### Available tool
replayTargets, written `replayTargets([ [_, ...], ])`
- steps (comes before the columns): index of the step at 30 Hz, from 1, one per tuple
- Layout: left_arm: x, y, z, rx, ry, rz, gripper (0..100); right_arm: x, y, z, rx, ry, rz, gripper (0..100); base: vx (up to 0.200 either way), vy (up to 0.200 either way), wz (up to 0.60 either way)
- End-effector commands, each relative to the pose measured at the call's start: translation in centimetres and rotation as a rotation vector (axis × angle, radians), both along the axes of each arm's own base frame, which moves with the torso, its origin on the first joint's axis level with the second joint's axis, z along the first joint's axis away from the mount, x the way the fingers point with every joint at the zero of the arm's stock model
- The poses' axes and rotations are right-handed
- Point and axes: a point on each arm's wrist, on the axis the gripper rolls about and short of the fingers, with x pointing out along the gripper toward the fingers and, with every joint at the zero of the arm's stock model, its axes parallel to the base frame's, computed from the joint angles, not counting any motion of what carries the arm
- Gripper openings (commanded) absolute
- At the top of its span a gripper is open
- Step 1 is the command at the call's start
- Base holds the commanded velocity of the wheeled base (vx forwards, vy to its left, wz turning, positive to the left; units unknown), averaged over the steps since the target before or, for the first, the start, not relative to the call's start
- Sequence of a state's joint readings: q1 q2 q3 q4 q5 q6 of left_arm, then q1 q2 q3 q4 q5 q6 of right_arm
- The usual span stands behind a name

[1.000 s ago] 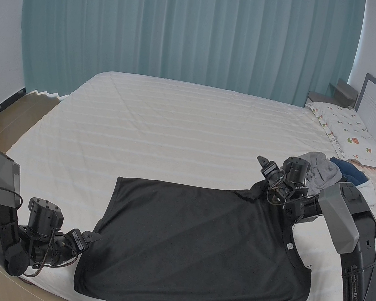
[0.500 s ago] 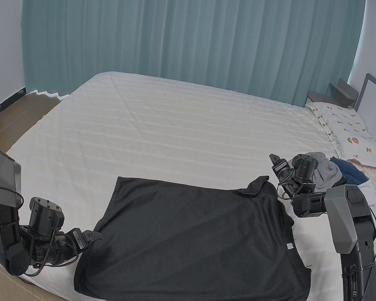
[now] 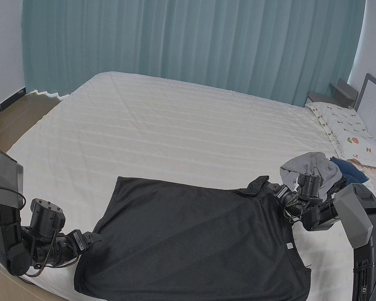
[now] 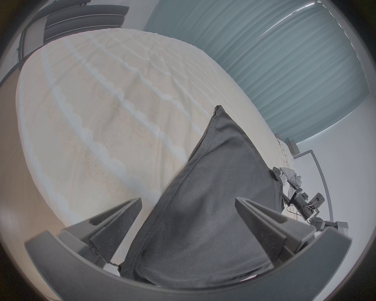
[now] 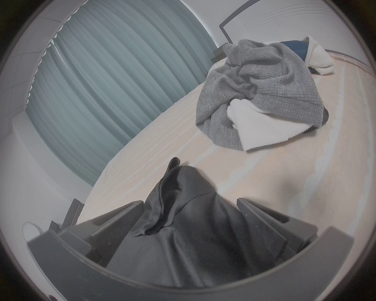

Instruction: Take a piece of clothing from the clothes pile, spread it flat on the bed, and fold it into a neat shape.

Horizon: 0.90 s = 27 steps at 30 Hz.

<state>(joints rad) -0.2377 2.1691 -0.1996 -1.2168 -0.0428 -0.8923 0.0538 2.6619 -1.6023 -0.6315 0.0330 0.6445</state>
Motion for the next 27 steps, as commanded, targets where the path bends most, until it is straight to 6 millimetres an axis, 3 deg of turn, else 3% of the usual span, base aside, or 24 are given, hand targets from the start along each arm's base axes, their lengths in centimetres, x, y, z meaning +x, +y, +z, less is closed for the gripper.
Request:
replayTargets([
  [1, 0.0, 0.0, -0.1, 0.007, 0.002, 0.007, 100, 0.7, -0.6, -1.3, 0.0, 0.001, -0.008, 100, 0.0, 0.0, 0.0],
  [12, 0.2, 0.0, -0.5, 0.017, 0.011, 0.02, 100, 2.8, 0.1, -3.0, 0.004, 0.006, -0.003, 100, 0.0, 0.0, 0.0],
  [13, 0.2, 0.0, -0.5, 0.018, 0.01, 0.019, 100, 2.9, 0.1, -3.1, 0.004, 0.013, -0.003, 0, 0.0, 0.0, 0.0],
  [20, 0.3, 0.0, -0.6, 0.018, 0.012, 0.02, 100, 3.3, 0.0, -2.7, 0.005, -0.004, -0.015, 0, 0.0, 0.0, 0.0],
  [27, 0.2, 0.0, -0.6, 0.018, 0.014, 0.02, 100, 4.5, -0.4, -0.1, -0.011, -0.125, -0.078, 0, 0.0, 0.0, 0.0],
])
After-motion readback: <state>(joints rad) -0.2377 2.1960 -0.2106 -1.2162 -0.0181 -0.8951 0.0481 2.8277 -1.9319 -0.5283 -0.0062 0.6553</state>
